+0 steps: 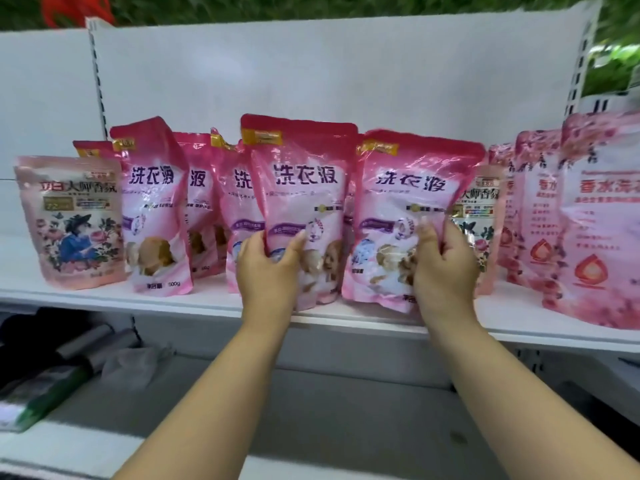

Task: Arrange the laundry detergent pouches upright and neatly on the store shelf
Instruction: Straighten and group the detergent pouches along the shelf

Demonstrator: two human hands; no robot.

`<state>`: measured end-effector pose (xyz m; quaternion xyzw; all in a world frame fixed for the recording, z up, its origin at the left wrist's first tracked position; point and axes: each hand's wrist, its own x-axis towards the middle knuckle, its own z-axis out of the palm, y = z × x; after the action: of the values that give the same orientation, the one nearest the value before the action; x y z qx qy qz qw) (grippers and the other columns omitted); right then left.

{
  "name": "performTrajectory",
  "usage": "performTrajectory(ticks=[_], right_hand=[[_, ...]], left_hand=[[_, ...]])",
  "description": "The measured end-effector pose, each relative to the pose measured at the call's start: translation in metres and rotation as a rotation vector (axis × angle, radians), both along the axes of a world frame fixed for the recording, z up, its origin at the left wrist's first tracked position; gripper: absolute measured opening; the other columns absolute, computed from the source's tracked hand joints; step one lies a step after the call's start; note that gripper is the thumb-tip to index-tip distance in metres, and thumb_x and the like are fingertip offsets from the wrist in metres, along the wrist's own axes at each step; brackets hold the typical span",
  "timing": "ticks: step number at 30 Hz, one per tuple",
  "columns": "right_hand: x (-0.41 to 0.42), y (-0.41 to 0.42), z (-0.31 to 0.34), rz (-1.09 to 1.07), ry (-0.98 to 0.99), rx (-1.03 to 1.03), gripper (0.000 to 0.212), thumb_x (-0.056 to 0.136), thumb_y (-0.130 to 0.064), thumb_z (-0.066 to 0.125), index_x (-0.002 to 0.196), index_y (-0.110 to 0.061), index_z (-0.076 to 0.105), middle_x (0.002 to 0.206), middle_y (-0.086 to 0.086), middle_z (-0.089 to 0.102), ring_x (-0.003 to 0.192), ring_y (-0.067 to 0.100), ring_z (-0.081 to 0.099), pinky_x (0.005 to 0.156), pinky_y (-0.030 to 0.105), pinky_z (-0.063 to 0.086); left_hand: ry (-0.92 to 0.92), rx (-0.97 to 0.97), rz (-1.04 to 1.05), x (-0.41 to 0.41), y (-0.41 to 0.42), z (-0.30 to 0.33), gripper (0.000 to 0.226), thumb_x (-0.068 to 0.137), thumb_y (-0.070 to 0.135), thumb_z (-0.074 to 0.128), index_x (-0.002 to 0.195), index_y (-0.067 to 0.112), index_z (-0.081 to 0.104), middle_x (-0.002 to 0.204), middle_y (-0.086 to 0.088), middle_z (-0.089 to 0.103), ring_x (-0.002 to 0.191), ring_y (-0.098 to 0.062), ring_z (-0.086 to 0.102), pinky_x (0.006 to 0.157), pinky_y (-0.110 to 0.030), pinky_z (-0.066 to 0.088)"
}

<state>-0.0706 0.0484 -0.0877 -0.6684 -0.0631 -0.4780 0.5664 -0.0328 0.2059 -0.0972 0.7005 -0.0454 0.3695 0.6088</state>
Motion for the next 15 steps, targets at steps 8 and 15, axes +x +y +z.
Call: performTrajectory(ticks=[8, 15], right_hand=[[0.001, 0.002, 0.001, 0.171, 0.453, -0.384, 0.110, 0.065, -0.053, 0.072, 0.147, -0.026, 0.004, 0.154, -0.006, 0.012, 0.140, 0.016, 0.017, 0.117, 0.037, 0.014], [0.033, 0.014, 0.012, 0.109, 0.607, -0.504, 0.094, 0.078, -0.060, 0.056, 0.148, -0.022, 0.008, 0.156, -0.003, -0.003, 0.143, 0.022, -0.001, 0.115, 0.039, 0.005]], left_hand=[[0.002, 0.074, 0.146, -0.013, 0.046, -0.003, 0.067, 0.077, 0.054, 0.058, 0.122, 0.006, 0.042, 0.125, -0.016, 0.046, 0.112, -0.030, 0.049, 0.095, -0.043, 0.043], [0.197, 0.318, 0.007, 0.000, 0.038, 0.009, 0.096, 0.076, 0.030, 0.072, 0.143, 0.012, 0.005, 0.132, -0.008, 0.038, 0.111, -0.021, 0.043, 0.081, -0.019, 0.031]])
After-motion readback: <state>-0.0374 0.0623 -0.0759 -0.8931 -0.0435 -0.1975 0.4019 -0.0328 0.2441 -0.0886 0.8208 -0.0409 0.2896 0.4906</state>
